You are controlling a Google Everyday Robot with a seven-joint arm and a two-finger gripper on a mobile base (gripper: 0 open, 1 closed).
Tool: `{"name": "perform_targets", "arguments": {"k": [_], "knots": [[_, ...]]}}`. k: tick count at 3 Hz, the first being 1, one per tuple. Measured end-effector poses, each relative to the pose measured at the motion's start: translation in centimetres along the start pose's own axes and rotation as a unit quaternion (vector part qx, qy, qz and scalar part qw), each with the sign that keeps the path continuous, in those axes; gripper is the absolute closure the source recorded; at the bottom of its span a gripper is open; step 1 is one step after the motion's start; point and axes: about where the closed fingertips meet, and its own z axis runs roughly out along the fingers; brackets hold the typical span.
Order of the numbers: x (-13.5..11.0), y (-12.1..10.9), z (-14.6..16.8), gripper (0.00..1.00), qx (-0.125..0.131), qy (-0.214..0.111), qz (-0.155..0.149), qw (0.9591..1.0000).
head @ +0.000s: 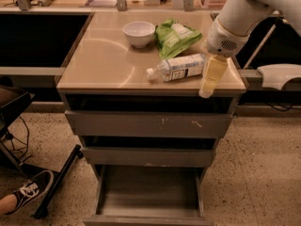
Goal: Place blue plastic bottle into bottom drawer
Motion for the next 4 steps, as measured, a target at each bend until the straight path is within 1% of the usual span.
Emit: {"name": "perform_targets", "arguments": {"k": [1, 2, 3, 4], "knots": [[-3.4, -3.9, 4.8, 0.0, -0.013, 0.004, -0.02, 0.9997], [-3.5, -3.9, 4.8, 0.0, -0.013, 0.004, -0.02, 0.9997], [-1.5, -3.9, 5.5, 0.0, -0.019, 0.02, 0.0, 0.9996], [0.3, -5.9, 7.9, 0.0, -0.035, 0.017, 0.015, 0.9991]]}}
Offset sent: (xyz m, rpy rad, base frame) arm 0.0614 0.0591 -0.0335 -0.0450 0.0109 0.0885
